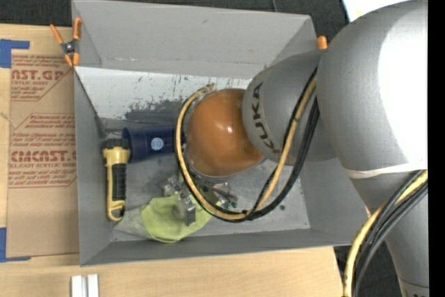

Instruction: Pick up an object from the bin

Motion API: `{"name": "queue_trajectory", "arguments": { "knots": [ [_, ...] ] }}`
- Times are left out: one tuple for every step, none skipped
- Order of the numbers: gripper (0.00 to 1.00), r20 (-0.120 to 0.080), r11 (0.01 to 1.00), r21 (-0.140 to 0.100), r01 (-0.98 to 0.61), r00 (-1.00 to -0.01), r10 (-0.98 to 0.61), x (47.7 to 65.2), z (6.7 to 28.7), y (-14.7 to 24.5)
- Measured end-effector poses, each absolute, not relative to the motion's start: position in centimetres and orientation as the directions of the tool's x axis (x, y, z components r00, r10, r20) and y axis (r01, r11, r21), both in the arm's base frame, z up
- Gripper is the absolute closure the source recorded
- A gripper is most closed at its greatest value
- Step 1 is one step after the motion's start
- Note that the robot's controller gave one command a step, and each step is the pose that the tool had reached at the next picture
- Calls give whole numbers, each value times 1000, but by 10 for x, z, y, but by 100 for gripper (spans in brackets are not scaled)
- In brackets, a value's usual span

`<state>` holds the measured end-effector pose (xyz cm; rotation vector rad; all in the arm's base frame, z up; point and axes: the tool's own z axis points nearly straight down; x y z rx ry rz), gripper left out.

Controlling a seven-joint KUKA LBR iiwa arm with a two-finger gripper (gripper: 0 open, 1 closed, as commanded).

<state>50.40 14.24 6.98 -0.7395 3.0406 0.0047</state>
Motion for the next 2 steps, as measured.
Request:
{"name": "queue_trajectory", "arguments": {
  "knots": [
    [100, -11, 888, 0, -459, -888, -459, 503, 80, 142],
    [100, -13, 888, -1, -459, -888, -459, 504, 89, 142]
  ]
}}
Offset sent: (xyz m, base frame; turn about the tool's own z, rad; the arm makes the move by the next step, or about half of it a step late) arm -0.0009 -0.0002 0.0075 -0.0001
